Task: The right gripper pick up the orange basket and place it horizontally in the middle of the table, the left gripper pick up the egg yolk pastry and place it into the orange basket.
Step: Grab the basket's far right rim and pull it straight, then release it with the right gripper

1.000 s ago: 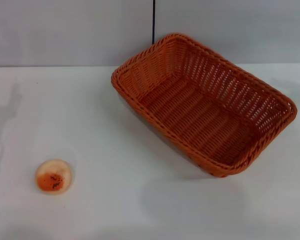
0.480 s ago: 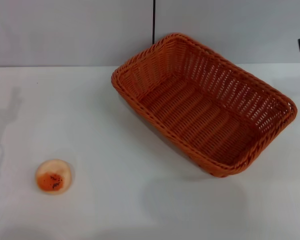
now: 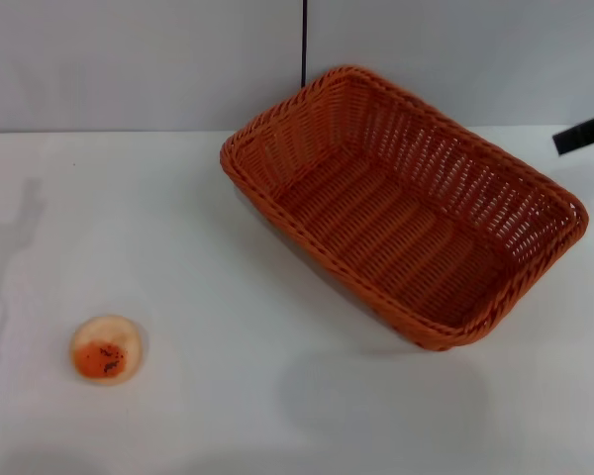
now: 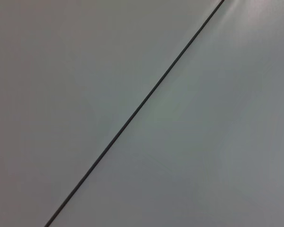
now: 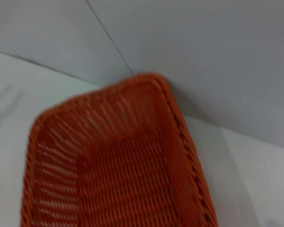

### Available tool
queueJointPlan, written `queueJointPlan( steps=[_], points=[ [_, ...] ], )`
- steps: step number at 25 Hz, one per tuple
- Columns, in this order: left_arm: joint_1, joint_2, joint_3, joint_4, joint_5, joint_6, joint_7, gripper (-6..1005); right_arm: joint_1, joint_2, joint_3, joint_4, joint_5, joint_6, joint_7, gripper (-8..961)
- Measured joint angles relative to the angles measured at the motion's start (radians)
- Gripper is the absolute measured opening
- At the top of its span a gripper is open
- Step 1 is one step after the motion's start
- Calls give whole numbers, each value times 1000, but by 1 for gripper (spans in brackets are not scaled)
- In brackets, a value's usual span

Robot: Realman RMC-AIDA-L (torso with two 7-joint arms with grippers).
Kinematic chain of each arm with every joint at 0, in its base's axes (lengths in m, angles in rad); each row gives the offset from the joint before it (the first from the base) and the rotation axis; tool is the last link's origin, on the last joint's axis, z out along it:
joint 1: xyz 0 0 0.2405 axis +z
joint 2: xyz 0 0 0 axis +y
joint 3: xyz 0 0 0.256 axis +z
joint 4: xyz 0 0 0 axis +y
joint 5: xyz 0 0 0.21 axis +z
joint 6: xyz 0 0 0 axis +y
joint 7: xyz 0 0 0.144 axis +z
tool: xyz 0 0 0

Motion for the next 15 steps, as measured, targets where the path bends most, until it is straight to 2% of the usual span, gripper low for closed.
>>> queueJointPlan(
  steps=[15],
  points=[
    [-2,0,9,0,-1,-3,0,823,-5,25,-128,108,-20,142,0,336]
  ],
)
